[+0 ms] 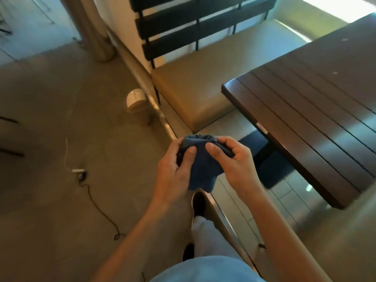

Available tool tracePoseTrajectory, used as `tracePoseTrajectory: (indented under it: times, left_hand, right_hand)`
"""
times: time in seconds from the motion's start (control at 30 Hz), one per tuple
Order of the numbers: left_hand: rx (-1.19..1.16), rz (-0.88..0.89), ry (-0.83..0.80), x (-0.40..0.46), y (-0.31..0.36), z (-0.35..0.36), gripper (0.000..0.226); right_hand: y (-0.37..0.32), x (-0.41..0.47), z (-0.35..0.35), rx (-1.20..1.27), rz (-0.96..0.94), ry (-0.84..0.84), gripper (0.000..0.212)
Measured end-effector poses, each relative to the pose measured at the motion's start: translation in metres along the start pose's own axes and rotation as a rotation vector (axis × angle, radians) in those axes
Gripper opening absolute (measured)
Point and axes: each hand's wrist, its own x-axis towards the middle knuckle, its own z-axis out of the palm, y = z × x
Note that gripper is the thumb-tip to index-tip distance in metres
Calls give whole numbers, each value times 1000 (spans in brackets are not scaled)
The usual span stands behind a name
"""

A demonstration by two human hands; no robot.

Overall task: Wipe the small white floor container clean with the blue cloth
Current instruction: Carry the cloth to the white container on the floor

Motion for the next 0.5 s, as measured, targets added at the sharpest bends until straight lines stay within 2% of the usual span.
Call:
tracePoseTrajectory:
  times: [0.23, 0.5]
  left_hand:
    - [38, -34, 198, 91, -16, -37, 20]
    - [39, -77, 323, 194, -17, -70, 20]
  right_hand:
    - [-3, 112, 47, 73, 40, -173, 20]
    - [-24, 233, 82, 107, 61, -341, 14]
